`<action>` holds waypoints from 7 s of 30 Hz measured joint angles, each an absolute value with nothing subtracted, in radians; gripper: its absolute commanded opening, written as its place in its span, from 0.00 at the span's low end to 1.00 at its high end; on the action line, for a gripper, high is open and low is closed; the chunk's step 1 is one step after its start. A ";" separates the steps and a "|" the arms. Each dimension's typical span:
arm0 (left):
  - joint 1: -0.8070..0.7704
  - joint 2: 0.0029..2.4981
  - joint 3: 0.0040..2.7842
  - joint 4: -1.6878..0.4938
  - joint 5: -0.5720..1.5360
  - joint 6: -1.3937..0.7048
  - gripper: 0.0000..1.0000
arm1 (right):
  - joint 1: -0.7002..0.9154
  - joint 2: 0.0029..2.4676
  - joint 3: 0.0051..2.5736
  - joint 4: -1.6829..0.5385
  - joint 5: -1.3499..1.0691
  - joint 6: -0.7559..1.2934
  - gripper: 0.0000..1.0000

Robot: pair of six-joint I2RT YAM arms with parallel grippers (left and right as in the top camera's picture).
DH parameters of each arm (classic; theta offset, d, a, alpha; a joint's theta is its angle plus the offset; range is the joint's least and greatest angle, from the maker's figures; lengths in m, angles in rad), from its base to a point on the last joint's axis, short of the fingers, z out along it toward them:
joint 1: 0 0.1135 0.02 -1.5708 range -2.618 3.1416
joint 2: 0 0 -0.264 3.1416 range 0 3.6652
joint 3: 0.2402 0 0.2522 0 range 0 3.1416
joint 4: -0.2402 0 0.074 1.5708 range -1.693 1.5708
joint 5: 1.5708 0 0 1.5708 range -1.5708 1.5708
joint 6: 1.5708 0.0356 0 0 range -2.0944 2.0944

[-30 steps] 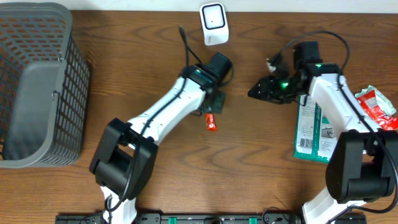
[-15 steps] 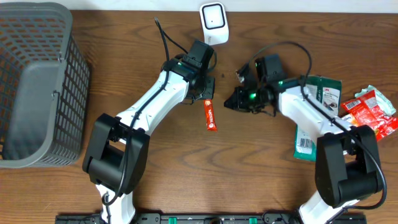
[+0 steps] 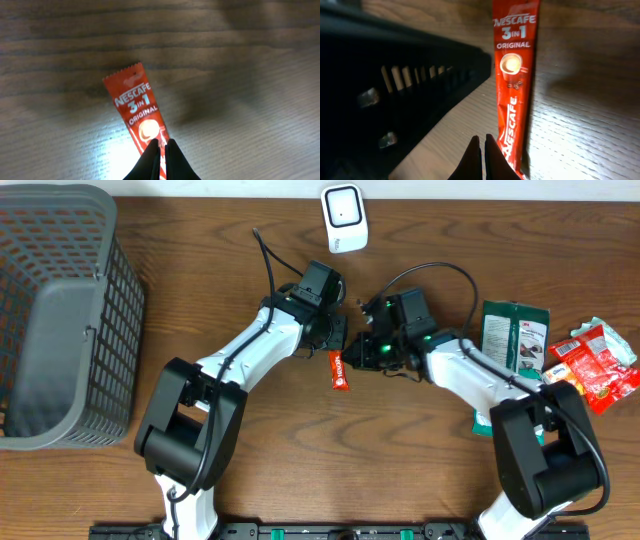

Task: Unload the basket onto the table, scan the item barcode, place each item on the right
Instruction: 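Retract the left arm toward the basket, right gripper holding packet, then raise the red Nescafe packet under the white scanner with right gripper, then carry the packet right and lower it onto the green gloves pack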

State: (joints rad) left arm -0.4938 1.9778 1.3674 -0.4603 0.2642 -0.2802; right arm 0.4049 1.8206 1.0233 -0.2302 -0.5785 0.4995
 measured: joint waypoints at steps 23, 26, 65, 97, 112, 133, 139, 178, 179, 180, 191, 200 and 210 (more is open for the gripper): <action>-0.494 2.067 1.368 -0.441 0.264 -0.280 0.12 | 0.541 1.848 0.963 -0.181 -0.261 0.622 0.01; -0.494 2.067 1.368 -0.441 0.264 -0.280 0.12 | 0.541 1.848 0.963 -0.181 -0.254 0.622 0.01; -0.203 1.629 1.364 -0.875 -0.131 -0.243 0.82 | 0.751 1.957 1.245 -0.516 0.133 0.464 0.44; -0.203 1.629 1.364 -0.875 -0.134 -0.243 0.83 | 0.751 1.989 1.250 -0.548 0.147 0.471 0.01; -0.203 1.629 1.364 -0.875 -0.134 -0.243 0.83 | 0.741 1.848 1.252 -0.700 0.148 0.388 0.01; -0.203 1.629 1.363 -0.876 -0.134 -0.243 0.83 | 0.447 1.883 2.267 -1.381 0.006 0.266 0.01; -0.203 1.630 1.363 -0.875 -0.134 -0.243 0.83 | 0.447 2.128 2.326 -1.219 -0.005 0.174 0.01; -0.203 1.630 1.363 -0.876 -0.134 -0.243 0.84 | 0.408 2.302 2.326 -1.100 0.099 0.123 0.01; -0.203 1.630 1.363 -0.875 -0.134 -0.243 0.83 | 0.407 2.230 2.326 -1.146 0.103 0.120 0.01; -0.203 1.630 1.363 -0.876 -0.134 -0.243 0.83 | 0.403 2.160 2.329 -1.193 0.109 0.117 0.01; -0.203 1.630 1.363 -0.875 -0.134 -0.243 0.83 | 0.290 1.916 2.347 -1.604 0.129 0.149 0.01; -0.203 1.630 1.363 -0.875 -0.134 -0.243 0.83 | 0.289 1.896 2.228 -1.694 0.159 0.242 0.01; -0.203 1.630 1.362 -0.876 -0.134 -0.243 0.83 | 0.180 1.891 1.696 -1.501 0.413 0.460 0.01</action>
State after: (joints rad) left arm -0.2028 1.6299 1.3624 -0.8761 -0.1341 -0.2428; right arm 0.1799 1.8908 1.6962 -1.5009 0.4129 0.4599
